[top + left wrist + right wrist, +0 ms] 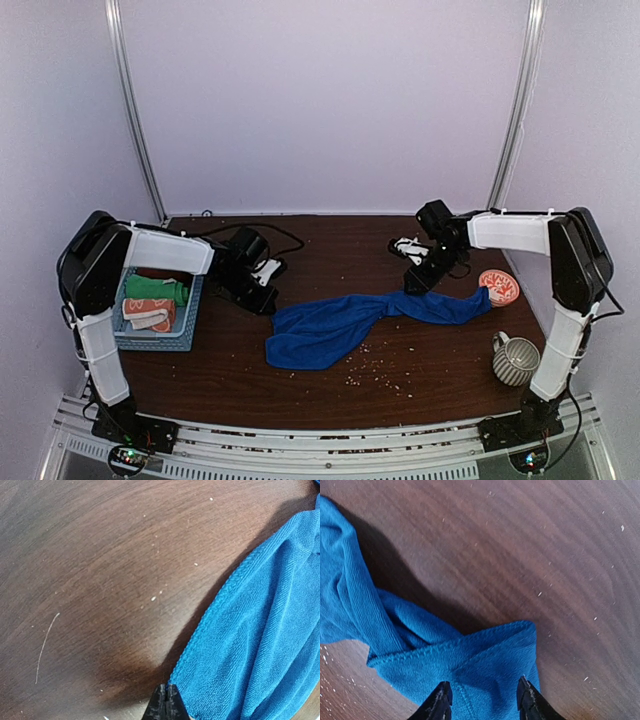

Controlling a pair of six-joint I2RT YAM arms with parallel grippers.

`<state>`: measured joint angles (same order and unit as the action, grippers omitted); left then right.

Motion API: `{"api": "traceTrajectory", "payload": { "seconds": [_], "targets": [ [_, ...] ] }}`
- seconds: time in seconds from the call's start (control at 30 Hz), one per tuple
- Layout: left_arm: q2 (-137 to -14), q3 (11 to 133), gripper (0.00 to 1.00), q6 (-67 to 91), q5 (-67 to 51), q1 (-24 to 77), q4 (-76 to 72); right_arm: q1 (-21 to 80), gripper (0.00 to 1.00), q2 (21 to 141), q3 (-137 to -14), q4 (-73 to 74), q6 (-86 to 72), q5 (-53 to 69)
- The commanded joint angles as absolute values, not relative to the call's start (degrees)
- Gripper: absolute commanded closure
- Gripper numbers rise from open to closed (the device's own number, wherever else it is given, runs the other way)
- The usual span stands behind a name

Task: Roll the towels
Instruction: Adjust the towel at the center of the board.

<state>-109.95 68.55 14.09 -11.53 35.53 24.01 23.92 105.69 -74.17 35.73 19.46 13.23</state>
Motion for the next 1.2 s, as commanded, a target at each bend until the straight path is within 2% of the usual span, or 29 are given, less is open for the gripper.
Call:
{"api": "traceTrajectory", "payload": {
  "seconds": [0.0,0.17,0.4,0.6,0.73,1.17],
  "targets": [
    [-107.72,67.64,1.0,14.56,-11.03,36.26,22.53,24.04,0.56,108.28,-76.81,34.55,17.58,13.74],
    [-107.28,67.59,1.0,14.55,-10.55,36.3,22.41,24.1,0.62,110.9,-78.33,35.3,17.2,15.12],
    [-106.86,67.33,1.0,14.59,-10.0,36.3,22.42,24.08,0.61,111.15,-78.16,36.96,16.58,14.69],
    [-106.84,68.25,1.0,13.98,-8.71,36.3,22.64,23.52,0.92,111.96,-79.38,38.08,16.53,14.9],
    [-106.96,71.01,1.0,12.53,-5.83,36.1,24.52,22.03,1.0,109.29,-83.08,39.71,16.36,15.21],
    [-95.76,87.36,1.0,7.12,9.46,31.05,29.75,13.27,1.0,100.83,-102.97,45.31,18.67,26.45]
  ]
}}
